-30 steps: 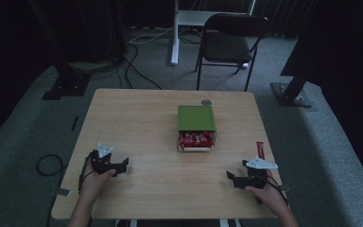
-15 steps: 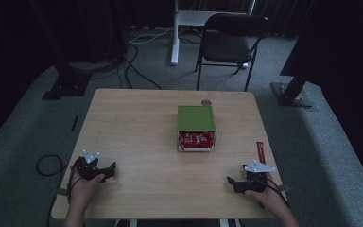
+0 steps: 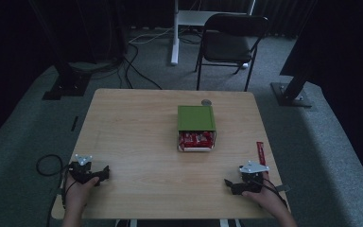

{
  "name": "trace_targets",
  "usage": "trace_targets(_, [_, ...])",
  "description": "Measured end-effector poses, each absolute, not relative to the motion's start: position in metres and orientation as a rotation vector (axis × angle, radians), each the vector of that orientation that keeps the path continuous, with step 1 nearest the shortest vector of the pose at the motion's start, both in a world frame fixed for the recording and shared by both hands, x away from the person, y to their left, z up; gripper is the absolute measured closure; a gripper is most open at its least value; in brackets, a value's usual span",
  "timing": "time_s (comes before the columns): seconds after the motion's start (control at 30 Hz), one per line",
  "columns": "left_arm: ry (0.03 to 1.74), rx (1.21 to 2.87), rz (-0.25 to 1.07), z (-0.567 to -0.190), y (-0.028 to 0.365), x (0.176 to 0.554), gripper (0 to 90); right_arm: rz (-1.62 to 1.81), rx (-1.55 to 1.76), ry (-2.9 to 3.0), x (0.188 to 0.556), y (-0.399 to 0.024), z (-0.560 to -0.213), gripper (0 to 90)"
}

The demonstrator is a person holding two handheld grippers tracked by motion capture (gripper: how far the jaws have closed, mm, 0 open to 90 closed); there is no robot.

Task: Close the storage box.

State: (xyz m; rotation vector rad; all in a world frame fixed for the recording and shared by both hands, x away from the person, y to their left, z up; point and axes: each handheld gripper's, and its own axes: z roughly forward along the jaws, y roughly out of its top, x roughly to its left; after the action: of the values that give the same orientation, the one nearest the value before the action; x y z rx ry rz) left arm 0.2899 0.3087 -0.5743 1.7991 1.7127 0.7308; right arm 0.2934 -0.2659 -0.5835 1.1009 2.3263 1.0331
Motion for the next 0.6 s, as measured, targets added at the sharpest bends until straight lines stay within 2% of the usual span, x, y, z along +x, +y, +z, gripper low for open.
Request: trace_targets(0.6, [1.788, 1.738, 0.761, -0.5748, 0.305, 0.2845, 2.5, 1.042, 1.094, 2.346, 0.2941, -0.266, -0.5838, 10.8])
